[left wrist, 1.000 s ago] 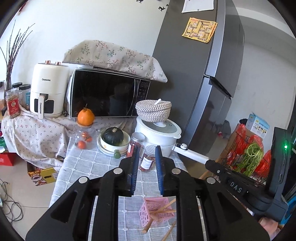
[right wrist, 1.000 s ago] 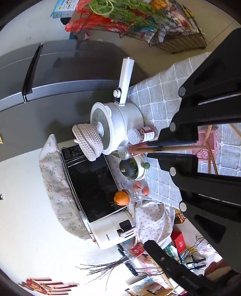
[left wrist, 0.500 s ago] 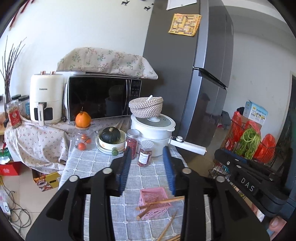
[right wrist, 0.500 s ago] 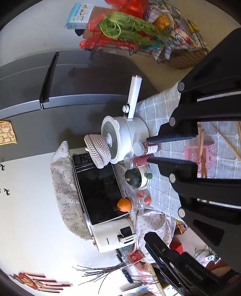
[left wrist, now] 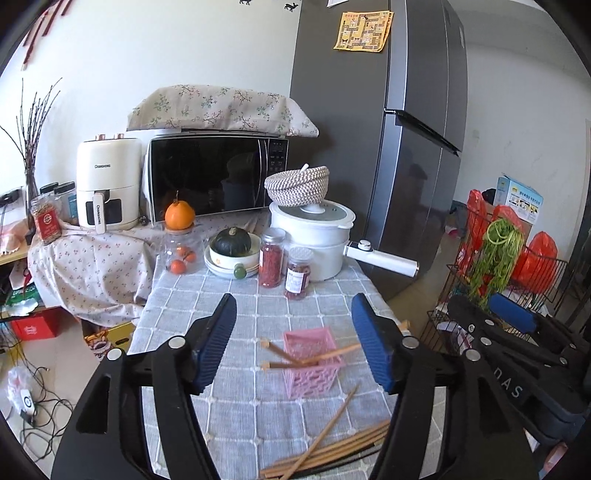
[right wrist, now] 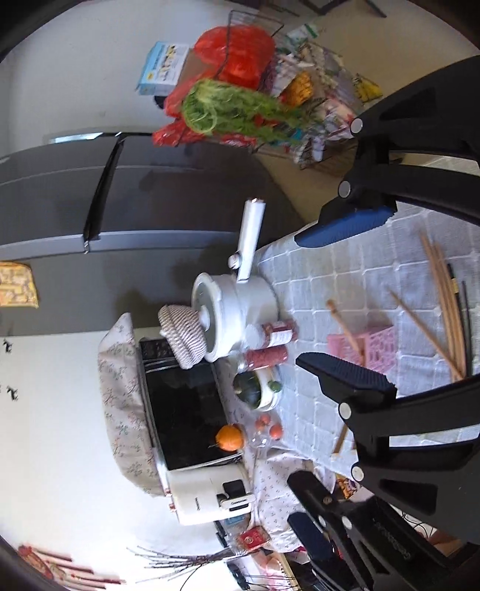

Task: Organize utensils
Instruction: 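Move the left gripper back down toward the chopstick pile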

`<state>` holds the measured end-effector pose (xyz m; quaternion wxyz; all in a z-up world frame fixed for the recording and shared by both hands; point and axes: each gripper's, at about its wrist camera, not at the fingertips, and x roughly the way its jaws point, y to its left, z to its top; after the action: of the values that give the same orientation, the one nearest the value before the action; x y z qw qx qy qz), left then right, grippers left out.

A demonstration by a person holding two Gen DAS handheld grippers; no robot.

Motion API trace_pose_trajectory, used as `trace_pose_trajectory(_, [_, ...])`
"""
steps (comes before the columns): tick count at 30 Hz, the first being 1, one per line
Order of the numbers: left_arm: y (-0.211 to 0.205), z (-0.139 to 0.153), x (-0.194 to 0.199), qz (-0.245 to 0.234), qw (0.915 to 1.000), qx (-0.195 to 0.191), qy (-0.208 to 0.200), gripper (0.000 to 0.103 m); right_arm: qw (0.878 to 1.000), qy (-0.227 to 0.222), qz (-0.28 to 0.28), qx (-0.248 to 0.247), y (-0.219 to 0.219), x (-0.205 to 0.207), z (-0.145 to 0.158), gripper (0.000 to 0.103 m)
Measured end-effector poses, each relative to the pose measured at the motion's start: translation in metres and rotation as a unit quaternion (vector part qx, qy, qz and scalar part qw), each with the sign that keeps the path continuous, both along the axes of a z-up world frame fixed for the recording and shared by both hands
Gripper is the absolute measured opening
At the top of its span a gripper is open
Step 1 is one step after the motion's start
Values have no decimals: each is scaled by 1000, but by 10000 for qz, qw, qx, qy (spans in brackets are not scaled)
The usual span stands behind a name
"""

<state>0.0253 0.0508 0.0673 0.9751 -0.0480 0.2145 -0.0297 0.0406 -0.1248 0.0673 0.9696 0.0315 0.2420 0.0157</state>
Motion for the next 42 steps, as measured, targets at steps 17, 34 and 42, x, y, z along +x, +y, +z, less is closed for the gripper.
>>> trace_pose_trajectory(17, [-22,-26,-31,-156,9995,97,274,94,9961,206,-846,-104,-36,-37,-28,97])
trace_pose_trajectory(34, [-79,-119,10,-1217,9639,487,2318,96,9772,1409,-1589,-55,-127,-61,-129,97])
trace_pose_trajectory(42, [-109,-152,24,-1683,9396,673,2903,88,9708,1744,-1626,254,-150,-61,-145,97])
